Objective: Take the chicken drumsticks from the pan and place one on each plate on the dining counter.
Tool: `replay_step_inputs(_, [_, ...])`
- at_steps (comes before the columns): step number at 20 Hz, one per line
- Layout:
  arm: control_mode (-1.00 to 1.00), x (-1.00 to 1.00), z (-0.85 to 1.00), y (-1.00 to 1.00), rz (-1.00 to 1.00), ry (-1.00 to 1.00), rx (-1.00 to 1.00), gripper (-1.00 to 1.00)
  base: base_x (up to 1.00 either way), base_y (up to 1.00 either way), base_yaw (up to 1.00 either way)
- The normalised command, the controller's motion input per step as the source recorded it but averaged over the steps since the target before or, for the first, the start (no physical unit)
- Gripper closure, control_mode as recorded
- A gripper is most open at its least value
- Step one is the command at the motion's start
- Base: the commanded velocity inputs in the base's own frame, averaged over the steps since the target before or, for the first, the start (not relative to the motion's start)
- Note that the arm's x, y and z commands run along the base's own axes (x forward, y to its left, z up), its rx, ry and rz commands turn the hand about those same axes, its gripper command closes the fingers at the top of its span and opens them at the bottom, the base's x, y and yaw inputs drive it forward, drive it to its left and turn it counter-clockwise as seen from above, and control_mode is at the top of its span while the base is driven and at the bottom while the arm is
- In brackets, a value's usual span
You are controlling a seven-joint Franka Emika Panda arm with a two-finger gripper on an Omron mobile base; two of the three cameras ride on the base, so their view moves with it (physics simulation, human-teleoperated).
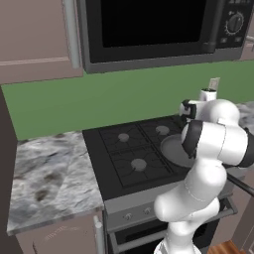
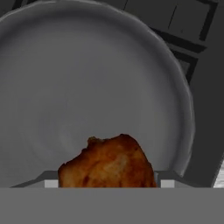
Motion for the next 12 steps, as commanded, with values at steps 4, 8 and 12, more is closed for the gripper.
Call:
replay_step_inputs(4, [-1.0,-0.05,0.47,0.19,0.0,-0.03,0.0,1.0,0.0,0.0,0.0])
replay_step_inputs(8, [-1.0,-0.02,0.18,0.08,0.0,-0.04,0.0,1.0,0.0,0.0,0.0])
replay_step_inputs(12, [-1.0,0.0,0.0,0.0,0.0,-0.01,0.0,1.0,0.0,0.0,0.0])
